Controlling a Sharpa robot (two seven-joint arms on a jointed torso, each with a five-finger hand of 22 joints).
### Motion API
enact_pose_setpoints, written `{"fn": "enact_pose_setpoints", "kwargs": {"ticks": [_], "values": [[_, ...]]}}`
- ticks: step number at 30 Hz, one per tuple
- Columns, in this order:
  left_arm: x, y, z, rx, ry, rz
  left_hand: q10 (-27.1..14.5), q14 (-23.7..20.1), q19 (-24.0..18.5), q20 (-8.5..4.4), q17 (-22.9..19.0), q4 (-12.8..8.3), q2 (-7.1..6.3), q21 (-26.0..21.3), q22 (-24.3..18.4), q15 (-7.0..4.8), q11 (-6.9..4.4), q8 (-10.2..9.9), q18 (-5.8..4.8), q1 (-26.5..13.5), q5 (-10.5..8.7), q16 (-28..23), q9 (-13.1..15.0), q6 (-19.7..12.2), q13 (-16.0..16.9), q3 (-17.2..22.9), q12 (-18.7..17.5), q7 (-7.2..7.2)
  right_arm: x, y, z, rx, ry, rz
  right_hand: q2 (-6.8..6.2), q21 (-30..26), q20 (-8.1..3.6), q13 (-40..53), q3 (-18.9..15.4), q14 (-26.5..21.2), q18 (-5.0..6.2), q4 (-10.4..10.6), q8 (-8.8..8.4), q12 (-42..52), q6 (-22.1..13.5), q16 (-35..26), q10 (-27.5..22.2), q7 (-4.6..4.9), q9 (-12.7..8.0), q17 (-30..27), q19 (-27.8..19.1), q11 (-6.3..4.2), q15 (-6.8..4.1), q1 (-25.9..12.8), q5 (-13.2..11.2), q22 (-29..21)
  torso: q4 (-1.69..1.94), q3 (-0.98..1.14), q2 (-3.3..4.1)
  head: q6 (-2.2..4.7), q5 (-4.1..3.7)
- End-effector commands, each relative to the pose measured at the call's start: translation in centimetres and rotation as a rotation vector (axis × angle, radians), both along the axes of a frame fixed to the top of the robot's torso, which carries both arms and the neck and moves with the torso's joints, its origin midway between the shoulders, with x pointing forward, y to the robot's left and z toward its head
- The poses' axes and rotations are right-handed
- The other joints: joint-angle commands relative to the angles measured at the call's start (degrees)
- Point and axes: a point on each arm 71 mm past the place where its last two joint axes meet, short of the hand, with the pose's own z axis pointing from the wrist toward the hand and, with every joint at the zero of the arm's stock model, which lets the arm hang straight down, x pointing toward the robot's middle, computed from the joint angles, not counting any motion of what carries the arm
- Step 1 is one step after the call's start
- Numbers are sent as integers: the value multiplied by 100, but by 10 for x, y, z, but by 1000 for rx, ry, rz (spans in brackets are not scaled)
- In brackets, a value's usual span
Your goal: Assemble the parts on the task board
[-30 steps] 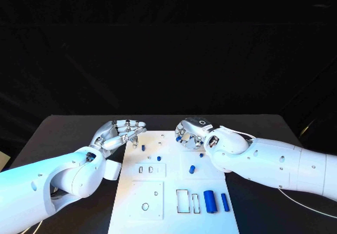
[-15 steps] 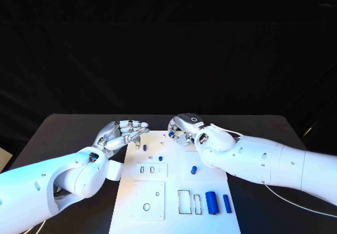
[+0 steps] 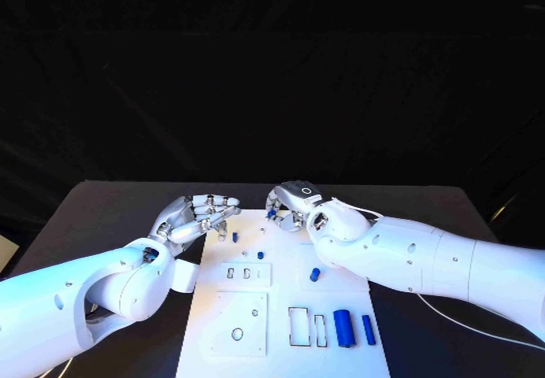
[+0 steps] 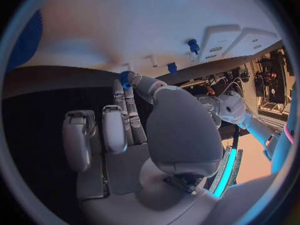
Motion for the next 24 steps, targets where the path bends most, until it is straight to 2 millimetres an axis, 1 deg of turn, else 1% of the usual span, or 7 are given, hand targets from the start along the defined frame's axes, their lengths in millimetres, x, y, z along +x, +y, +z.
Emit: {"fn": "enact_pose_setpoints", "kwargs": {"ticks": [1, 4, 8, 11, 17, 21, 24], "values": [[-1, -3, 2, -15, -6, -19, -50, 46, 43, -3, 5, -2, 28, 33, 5, 13, 2, 22, -34, -41, -17, 40, 5, 9, 8, 21, -4, -42, 0, 3, 0, -7, 0, 13, 92, 25, -35, 3, 13, 228, -85, -37, 29, 13, -16, 17, 91, 28, 7, -10, 257, -97, -13, 42, 25, 961, 19, -16, 17, -5, -7], [0, -3, 3, -14, -7, -18, -50, 46, 43, -3, 5, -2, 28, 33, 5, 13, 2, 22, -34, -41, -17, 40, 5, 9, 8, 21, -4, -42, 0, 4, -1, -7, 2, 15, 92, 25, -35, 3, 13, 228, -85, -37, 29, 13, -16, 17, 91, 28, 7, -10, 257, -97, -13, 42, 25, 961, 10, -15, 14, -13, 5], [0, -3, 3, -14, -7, -16, -50, 46, 43, -3, 5, -2, 28, 33, 5, 13, 2, 22, -34, -41, -17, 40, 5, 9, 8, 21, -4, -42, 0, 5, -1, -7, 4, 17, 90, 23, -33, 2, 14, 228, -84, -38, 25, 9, -26, 18, 83, 31, 10, -10, 255, -94, -10, 37, 25, 958, 13, -16, 12, -14, 11], [0, -2, 3, -13, -8, -16, -50, 46, 43, -3, 5, -2, 28, 33, 5, 13, 2, 22, -34, -41, -17, 40, 5, 9, 8, 21, -4, -42, 0, 6, -1, -6, 7, 20, 87, 22, -31, 2, 14, 228, -84, -39, 23, 7, -32, 21, 78, 33, 13, -8, 254, -91, -8, 32, 24, 957, 12, -13, 6, -28, 21], [1, -2, 3, -13, -8, -14, -58, 48, 35, -3, 5, -11, 26, 45, 11, 13, 3, 22, -34, -38, -17, 48, 8, 8, 8, 29, -7, -42, 0, 7, -2, -13, 17, 22, 82, 16, -29, 1, 12, 227, -81, -39, 20, 5, -42, 21, 70, 36, 16, -11, 247, -87, -5, 23, 24, 948, 7, -11, 9, -24, 38], [1, -2, 3, -13, -8, -15, -58, 48, 35, -3, 5, -11, 26, 45, 11, 13, 3, 22, -34, -38, -17, 48, 8, 8, 8, 29, -7, -42, 0, 7, -3, -22, 26, 22, 61, 12, -20, -3, 7, 223, -80, -34, 7, 0, -75, 17, 40, 45, 26, -25, 241, -74, 6, -10, 23, 942, 7, -16, 11, -37, 29], [1, -2, 3, -12, -8, -14, -58, 48, 35, -3, 5, -11, 26, 45, 11, 13, 3, 22, -34, -38, -17, 48, 8, 8, 8, 29, -7, -42, -1, 9, -3, -23, 31, 27, 50, 12, -17, -4, 4, 221, -80, -34, 4, 0, -83, 16, 33, 46, 29, -30, 241, -72, 9, -19, 23, 942, 9, -13, 14, -36, 34]]}}
